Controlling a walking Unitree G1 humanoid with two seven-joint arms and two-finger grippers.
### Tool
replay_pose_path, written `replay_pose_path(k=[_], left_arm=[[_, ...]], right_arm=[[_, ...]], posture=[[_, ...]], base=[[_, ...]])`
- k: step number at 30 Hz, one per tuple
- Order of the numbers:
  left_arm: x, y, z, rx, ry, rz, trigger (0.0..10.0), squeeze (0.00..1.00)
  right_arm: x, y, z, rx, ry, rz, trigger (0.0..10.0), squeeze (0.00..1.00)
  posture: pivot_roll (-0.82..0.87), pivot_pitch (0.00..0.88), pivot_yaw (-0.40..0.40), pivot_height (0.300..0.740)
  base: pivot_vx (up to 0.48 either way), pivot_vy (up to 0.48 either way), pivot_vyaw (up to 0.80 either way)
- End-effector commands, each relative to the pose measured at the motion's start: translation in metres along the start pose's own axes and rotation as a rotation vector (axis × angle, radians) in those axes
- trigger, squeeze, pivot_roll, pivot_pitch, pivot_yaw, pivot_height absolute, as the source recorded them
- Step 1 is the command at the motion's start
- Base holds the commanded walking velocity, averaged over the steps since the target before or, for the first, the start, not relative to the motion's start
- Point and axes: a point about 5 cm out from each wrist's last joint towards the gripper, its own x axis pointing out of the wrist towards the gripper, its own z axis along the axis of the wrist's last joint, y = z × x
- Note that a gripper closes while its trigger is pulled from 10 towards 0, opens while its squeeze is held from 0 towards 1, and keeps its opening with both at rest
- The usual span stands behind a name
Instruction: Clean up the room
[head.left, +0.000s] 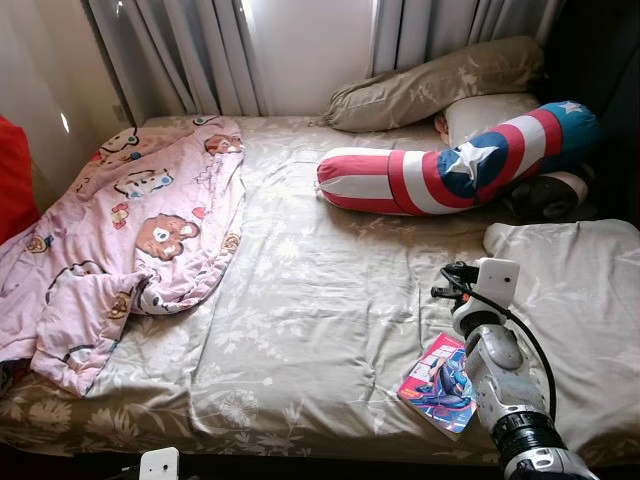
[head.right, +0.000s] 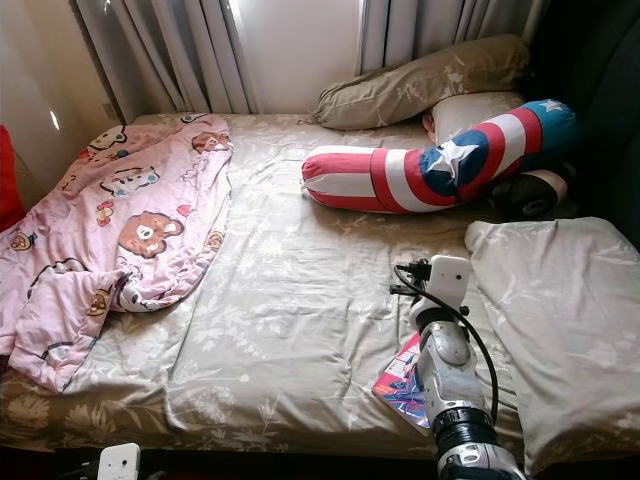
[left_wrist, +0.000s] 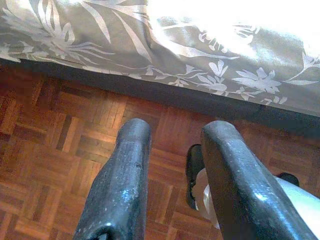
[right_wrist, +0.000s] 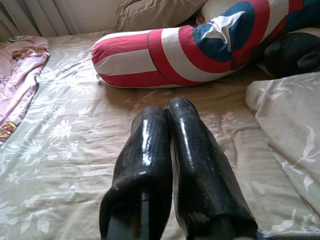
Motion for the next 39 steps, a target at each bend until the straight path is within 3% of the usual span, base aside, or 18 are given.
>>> replay_pose_path(k=[1,7,10,12,13,14,15,16,18,25,29,33,39], left_arm=[[-0.002,0.0,-0.006,0.004,0.025,-0.008,10.0,0.0],[-0.001,-0.001,-0.004,0.006,0.011,-0.011,10.0,0.0],[0.005,-0.003,0.022,0.013,-0.113,-0.015,10.0,0.0],[0.009,-0.004,0.048,0.013,-0.231,-0.015,10.0,0.0],[0.011,-0.005,0.073,0.006,-0.342,-0.014,10.0,0.0],[0.011,-0.005,0.073,0.006,-0.342,-0.014,10.0,0.0],[0.01,-0.008,0.104,0.0,-0.472,-0.029,10.0,0.0],[0.008,-0.012,0.122,0.006,-0.55,-0.051,10.0,0.0],[0.006,-0.017,0.133,0.019,-0.606,-0.074,10.0,0.0],[-0.018,-0.023,0.143,0.057,-0.766,-0.129,10.0,0.0],[-0.024,-0.023,0.138,0.056,-0.768,-0.129,10.0,0.0],[-0.024,-0.026,0.143,0.054,-0.774,-0.139,10.0,0.0],[-0.028,-0.036,0.155,0.05,-0.793,-0.17,10.0,0.0]], right_arm=[[-0.002,0.001,-0.002,0.006,0.005,0.003,10.0,0.0],[-0.003,0.0,-0.003,-0.012,0.008,0.007,10.0,0.0],[-0.005,0.0,-0.005,-0.023,0.012,0.016,10.0,0.0],[-0.005,0.0,-0.005,-0.025,0.01,0.021,10.0,0.0],[-0.006,0.0,-0.005,-0.02,0.004,0.029,10.0,0.0],[-0.006,0.0,-0.005,-0.02,0.004,0.029,10.0,0.0],[-0.008,0.002,-0.006,-0.021,-0.003,0.046,10.0,0.0],[-0.009,0.003,-0.007,-0.032,-0.002,0.055,10.0,0.0],[-0.01,0.004,-0.009,-0.042,-0.003,0.061,10.0,0.0],[-0.026,-0.006,-0.013,-0.062,-0.044,0.063,10.0,0.0],[-0.031,-0.011,-0.02,-0.076,-0.022,0.042,10.0,0.0],[-0.029,-0.006,-0.02,-0.097,-0.007,0.06,10.0,0.0],[-0.028,-0.001,-0.017,-0.093,-0.013,0.074,10.0,0.0]], posture=[[-0.02,0.0,0.024,0.74],[-0.03,0.0,0.024,0.74],[-0.03,0.0,0.02,0.74],[-0.02,0.0,0.015,0.74],[-0.02,0.0,0.008,0.74],[-0.02,0.0,0.008,0.74],[-0.01,0.0,0.005,0.74],[-0.01,0.0,0.004,0.74],[-0.01,0.0,0.005,0.74],[-0.01,0.0,0.005,0.74],[-0.02,0.0,0.006,0.74],[-0.02,0.0,0.01,0.74],[-0.03,0.0,0.014,0.706]], base=[[0.0,0.0,0.0],[0.0,0.0,0.0],[0.0,0.0,0.0],[0.0,0.0,0.0],[0.0,0.0,0.0],[0.0,0.0,0.0],[0.0,0.0,0.0],[0.0,0.0,0.0],[0.0,0.0,0.0],[0.0,0.0,0.0],[0.0,0.0,0.0],[0.0,0.0,0.0],[0.0,0.0,0.0]])
